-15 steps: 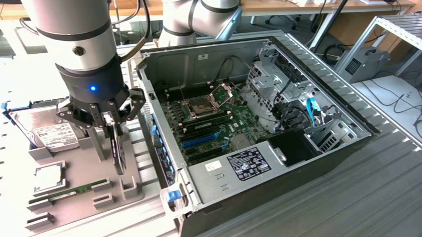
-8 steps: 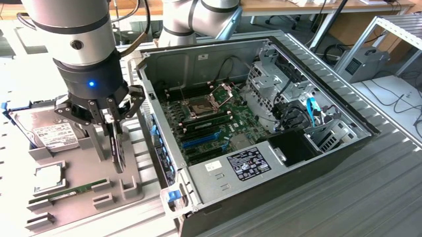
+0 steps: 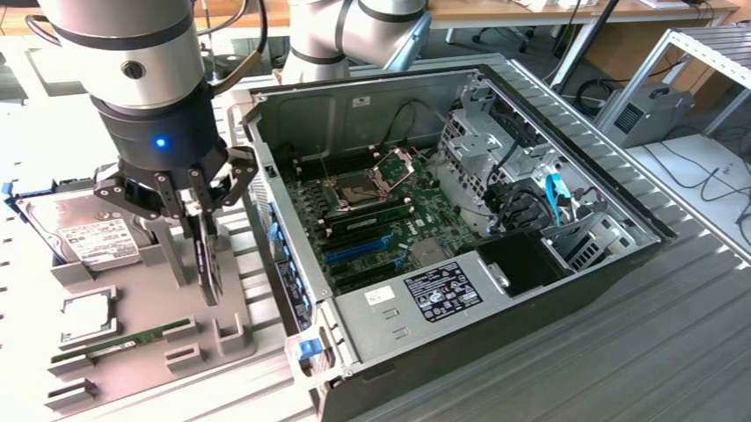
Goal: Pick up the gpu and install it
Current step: 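Pick up the gpu and move the gpu toward the slot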
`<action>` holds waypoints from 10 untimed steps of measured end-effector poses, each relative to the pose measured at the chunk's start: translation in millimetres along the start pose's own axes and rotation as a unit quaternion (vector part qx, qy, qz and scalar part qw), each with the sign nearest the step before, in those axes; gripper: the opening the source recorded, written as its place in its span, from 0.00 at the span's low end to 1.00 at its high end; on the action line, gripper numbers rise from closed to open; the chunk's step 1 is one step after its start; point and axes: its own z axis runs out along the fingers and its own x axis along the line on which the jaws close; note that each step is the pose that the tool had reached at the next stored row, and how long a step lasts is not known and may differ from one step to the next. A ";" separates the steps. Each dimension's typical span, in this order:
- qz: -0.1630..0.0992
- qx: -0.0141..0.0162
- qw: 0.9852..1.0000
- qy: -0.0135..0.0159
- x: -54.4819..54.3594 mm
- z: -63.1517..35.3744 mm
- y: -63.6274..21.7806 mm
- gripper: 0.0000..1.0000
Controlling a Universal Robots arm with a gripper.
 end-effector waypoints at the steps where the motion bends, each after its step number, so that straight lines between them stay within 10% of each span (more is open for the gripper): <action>1: 0.000 0.000 1.000 0.000 0.0 -0.5 0.0 0.26; 10: 0.000 0.000 1.000 0.000 -0.2 -6.1 0.3 0.26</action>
